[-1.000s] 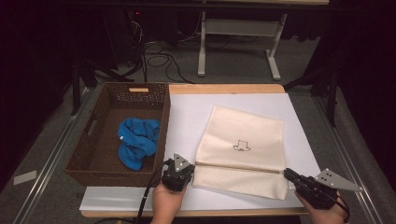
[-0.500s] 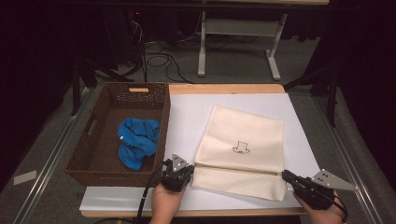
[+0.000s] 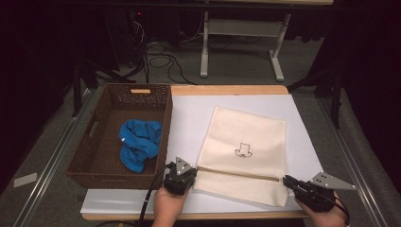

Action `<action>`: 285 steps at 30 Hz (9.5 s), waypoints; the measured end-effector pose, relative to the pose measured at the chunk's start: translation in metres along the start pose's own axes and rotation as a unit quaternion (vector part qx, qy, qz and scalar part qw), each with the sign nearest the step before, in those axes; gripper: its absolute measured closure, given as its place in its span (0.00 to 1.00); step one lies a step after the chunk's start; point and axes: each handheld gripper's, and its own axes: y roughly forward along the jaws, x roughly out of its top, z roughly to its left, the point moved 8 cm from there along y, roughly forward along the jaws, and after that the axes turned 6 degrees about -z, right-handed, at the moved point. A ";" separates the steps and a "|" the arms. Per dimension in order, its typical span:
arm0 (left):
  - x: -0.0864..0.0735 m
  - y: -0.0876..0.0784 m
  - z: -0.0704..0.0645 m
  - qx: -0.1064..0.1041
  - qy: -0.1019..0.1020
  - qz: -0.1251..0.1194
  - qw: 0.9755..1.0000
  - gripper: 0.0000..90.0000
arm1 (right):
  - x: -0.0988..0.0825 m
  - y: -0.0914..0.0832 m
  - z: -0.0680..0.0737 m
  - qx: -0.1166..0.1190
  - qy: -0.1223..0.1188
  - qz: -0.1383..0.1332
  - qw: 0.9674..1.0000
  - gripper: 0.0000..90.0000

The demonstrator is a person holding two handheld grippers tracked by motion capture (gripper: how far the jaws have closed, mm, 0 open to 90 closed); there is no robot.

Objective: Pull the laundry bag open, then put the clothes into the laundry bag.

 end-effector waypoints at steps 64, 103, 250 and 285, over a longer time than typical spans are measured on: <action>0.074 -0.061 -0.014 0.008 0.043 -0.146 0.988 0.19 | 0.015 0.019 0.003 -0.031 -0.025 -0.044 0.998 0.00; 0.073 -0.149 0.079 0.096 -0.011 -0.188 0.977 0.19 | 0.014 0.022 0.001 -0.036 -0.055 -0.043 0.997 0.00; 0.023 -0.025 0.200 0.159 -0.087 0.278 0.943 0.64 | 0.007 0.021 -0.007 -0.022 -0.033 -0.028 0.999 0.01; 0.077 -0.076 0.188 0.196 -0.042 0.060 0.978 0.83 | 0.011 0.018 -0.009 -0.017 -0.028 -0.039 0.999 0.02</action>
